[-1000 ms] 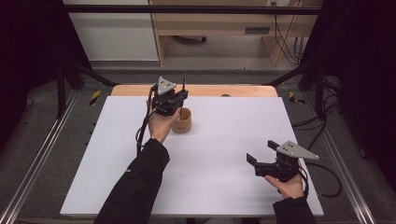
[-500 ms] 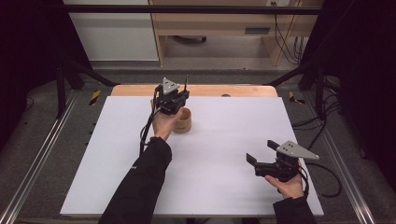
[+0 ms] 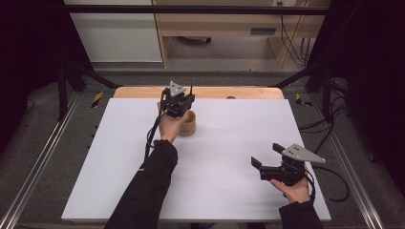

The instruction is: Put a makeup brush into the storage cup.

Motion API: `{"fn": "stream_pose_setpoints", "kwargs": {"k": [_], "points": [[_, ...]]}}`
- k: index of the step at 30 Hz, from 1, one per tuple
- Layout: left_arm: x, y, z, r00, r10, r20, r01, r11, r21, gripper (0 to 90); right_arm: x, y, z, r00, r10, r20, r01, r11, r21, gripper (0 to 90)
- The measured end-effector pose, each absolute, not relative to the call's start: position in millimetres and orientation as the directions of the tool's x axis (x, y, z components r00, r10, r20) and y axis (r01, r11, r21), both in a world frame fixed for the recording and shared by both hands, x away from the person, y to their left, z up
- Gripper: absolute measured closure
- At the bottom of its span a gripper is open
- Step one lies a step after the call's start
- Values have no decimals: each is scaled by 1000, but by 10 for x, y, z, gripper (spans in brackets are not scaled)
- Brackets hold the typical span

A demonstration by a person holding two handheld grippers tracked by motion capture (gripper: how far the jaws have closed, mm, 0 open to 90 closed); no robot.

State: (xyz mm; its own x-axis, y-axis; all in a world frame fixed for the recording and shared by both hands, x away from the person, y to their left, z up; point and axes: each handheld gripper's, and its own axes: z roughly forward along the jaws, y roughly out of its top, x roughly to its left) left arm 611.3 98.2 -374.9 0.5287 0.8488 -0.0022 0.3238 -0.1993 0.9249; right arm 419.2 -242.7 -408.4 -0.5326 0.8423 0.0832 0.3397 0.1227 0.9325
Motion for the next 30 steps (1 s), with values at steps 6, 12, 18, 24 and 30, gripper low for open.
{"fn": "stream_pose_setpoints", "kwargs": {"k": [6,12,18,24,30], "points": [[6148,976,-3862,521,854,-3,340,-204,918,843,4192,-2422,-4086,-533,842,85,340,120,933,48],[6146,991,-3922,520,854,-6,345,-203,917,843,4195,-2410,-4093,-534,841,85,345,125,930,48],[6117,996,-3987,524,852,-8,348,-206,915,843,4196,-2410,-4098,-537,840,81,341,129,931,49],[6083,1009,-4035,528,849,-2,356,-219,908,842,4197,-2406,-4101,-541,837,79,339,132,931,49],[6063,1027,-4072,525,851,10,359,-233,904,841,4192,-2404,-4098,-543,836,82,339,129,932,51]]}}
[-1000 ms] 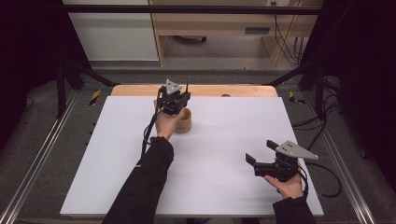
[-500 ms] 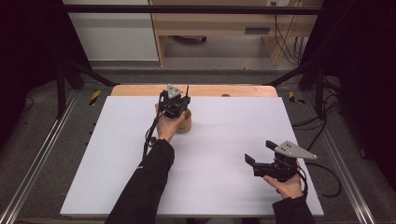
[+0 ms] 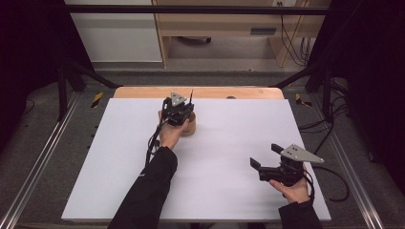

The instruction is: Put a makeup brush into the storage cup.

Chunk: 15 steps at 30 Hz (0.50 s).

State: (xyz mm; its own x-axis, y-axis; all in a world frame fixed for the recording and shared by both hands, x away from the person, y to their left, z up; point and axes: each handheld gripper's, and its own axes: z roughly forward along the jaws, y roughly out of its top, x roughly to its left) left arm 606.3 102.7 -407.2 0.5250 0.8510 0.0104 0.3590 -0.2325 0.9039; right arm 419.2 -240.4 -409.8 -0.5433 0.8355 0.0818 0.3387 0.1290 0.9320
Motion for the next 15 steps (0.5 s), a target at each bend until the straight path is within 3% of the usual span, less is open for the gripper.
{"fn": "stream_pose_setpoints", "kwargs": {"k": [9,15], "points": [[6028,1042,-4077,516,856,21,373,-247,894,783,4185,-2405,-4093,-547,834,79,335,131,933,51],[5901,1109,-4002,524,851,13,355,-233,906,659,4180,-2400,-4087,-545,834,88,339,123,933,52]]}}
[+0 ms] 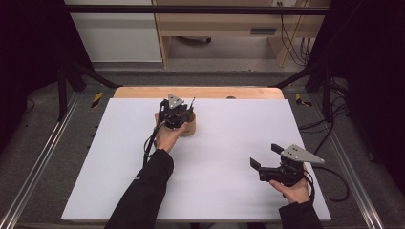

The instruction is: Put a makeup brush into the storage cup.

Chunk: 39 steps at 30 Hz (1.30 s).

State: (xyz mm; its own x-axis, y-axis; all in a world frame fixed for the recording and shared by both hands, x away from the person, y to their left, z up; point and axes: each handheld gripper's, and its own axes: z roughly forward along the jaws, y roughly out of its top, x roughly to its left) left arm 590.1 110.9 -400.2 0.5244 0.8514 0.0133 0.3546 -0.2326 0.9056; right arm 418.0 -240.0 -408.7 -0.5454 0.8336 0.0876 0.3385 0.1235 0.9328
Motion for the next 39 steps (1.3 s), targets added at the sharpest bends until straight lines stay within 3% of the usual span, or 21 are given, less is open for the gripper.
{"fn": "stream_pose_setpoints", "kwargs": {"k": [18,39], "points": [[5238,1560,-3610,593,805,24,268,-225,937,363,4158,-2422,-4065,-549,833,74,320,127,939,46],[4683,1980,-3616,618,785,30,228,-216,949,218,4152,-2404,-4078,-551,832,70,323,135,937,45]]}}
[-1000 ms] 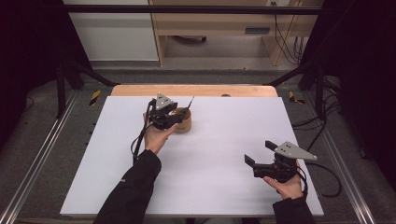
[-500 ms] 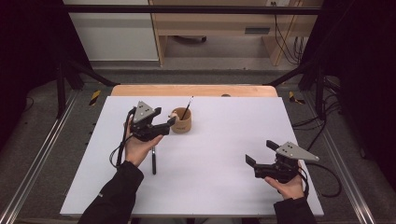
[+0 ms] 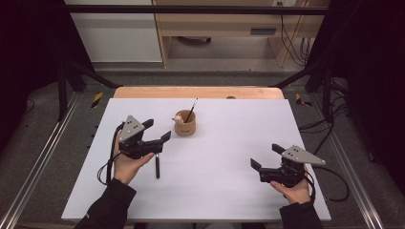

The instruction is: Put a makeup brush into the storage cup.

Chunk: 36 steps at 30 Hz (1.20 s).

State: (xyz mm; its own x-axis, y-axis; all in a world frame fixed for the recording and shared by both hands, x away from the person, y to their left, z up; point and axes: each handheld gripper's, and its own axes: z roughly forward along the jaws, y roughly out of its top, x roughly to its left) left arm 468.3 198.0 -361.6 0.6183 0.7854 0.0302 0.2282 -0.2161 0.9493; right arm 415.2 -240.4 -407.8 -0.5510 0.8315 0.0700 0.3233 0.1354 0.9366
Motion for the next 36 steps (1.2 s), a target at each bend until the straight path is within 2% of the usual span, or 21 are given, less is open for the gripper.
{"fn": "stream_pose_setpoints", "kwargs": {"k": [11,24,36], "points": [[4468,2287,-3729,608,794,-12,247,-175,953,183,4155,-2400,-4087,-548,833,72,326,134,936,46],[4243,2652,-3901,582,813,-11,274,-183,944,170,4147,-2398,-4097,-550,832,66,326,141,935,46],[4163,2832,-3997,549,836,-5,291,-185,939,159,4146,-2398,-4114,-545,836,69,334,141,932,46]]}}
